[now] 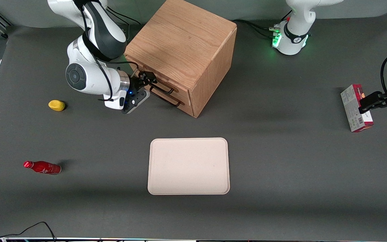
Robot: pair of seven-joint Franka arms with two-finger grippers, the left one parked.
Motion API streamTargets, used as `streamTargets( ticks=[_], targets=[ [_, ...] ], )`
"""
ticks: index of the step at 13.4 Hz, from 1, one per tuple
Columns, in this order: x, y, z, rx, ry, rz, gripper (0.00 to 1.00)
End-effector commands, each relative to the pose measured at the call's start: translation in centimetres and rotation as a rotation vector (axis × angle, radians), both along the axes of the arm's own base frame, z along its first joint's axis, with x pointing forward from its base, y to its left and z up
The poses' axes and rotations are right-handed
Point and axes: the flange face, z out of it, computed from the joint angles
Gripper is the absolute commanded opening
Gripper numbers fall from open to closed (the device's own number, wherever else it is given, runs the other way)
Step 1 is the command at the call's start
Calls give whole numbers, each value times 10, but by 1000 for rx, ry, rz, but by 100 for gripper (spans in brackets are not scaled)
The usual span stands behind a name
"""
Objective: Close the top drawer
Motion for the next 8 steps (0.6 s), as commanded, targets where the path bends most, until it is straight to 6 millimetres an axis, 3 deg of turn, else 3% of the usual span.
streamTargets(
  ticks=[1, 4, 8],
  targets=[
    [3, 9, 26, 11, -24, -32, 100],
    [16, 11, 74, -1, -53, -1, 100],
    [22, -2, 192, -146, -135, -120, 100]
  ],
)
